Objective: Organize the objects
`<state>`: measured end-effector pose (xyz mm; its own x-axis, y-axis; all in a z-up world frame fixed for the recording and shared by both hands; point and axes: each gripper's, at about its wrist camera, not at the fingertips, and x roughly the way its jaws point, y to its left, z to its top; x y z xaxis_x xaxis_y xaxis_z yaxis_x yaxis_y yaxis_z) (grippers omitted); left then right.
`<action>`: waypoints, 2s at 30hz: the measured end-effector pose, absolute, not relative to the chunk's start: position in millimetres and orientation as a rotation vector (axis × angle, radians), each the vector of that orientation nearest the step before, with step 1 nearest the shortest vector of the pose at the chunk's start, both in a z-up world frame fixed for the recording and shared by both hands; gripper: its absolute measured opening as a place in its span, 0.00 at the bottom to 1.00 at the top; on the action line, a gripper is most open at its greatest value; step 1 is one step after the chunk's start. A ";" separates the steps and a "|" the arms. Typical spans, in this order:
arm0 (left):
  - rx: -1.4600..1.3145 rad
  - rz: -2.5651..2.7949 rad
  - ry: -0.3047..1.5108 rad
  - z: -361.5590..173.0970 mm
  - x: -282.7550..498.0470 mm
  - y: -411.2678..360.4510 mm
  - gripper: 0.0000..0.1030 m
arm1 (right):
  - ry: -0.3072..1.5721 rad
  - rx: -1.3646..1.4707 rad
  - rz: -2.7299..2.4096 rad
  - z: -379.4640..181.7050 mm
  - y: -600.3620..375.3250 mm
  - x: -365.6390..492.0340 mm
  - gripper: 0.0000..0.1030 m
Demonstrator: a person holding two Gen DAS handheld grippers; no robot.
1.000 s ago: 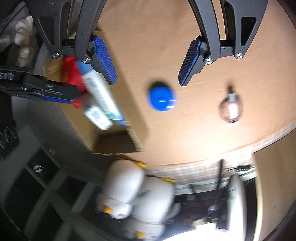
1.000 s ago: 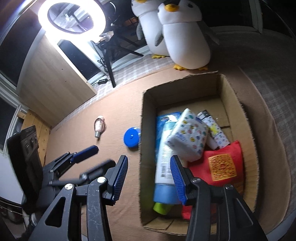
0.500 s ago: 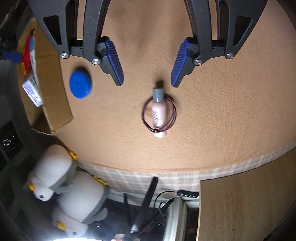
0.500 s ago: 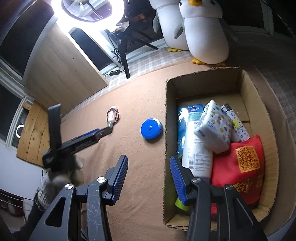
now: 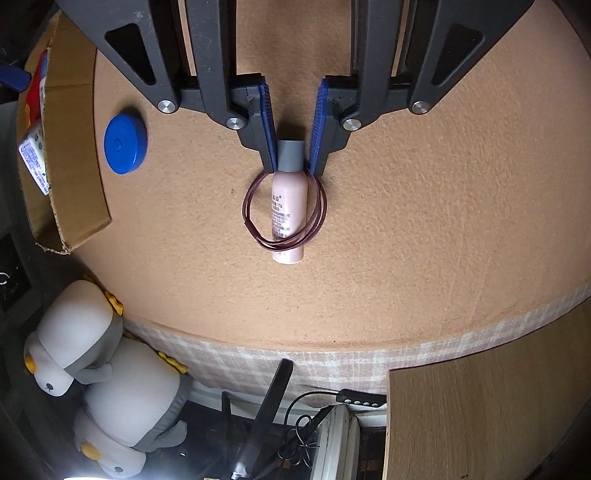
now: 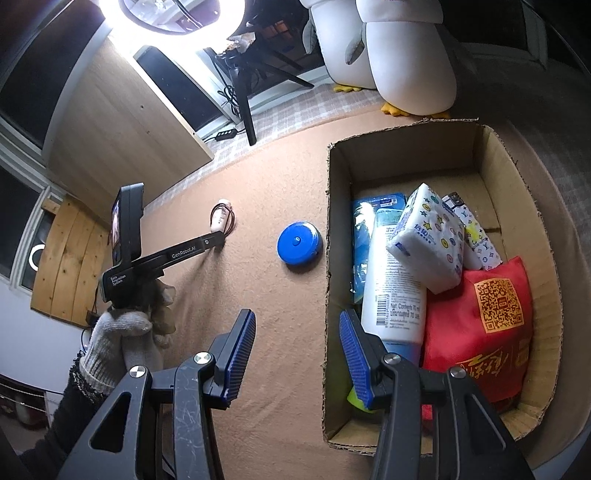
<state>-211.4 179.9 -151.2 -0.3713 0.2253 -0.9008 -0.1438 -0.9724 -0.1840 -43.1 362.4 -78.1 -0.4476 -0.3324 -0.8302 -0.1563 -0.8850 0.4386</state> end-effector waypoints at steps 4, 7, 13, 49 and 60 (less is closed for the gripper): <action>-1.607 2.422 -0.112 -151.8 -208.5 176.8 0.16 | -0.688 1.599 -2.474 -78.3 356.9 -46.2 0.43; -1.604 2.405 -0.107 -150.9 -199.9 174.3 0.16 | -0.677 1.599 -2.468 -78.5 353.3 -48.7 0.43; -1.594 2.374 -0.059 -151.2 -167.5 167.1 0.16 | -0.649 1.595 -2.454 -78.0 342.0 -55.5 0.43; -1.651 2.411 -0.251 -150.4 -89.1 55.5 0.26 | -0.346 1.748 -2.451 -137.8 214.8 -242.7 0.50; -1.629 2.429 -0.280 -140.5 -88.9 39.0 0.35 | -0.121 1.814 -2.524 -155.0 185.8 -284.7 0.40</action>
<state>-88.9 39.0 -140.5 -0.3710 0.2722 -0.8878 -0.0627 -0.9612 -0.2685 -284.7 185.8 -155.0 -0.3199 -0.0705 -0.9448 -0.0205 -0.9965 0.0813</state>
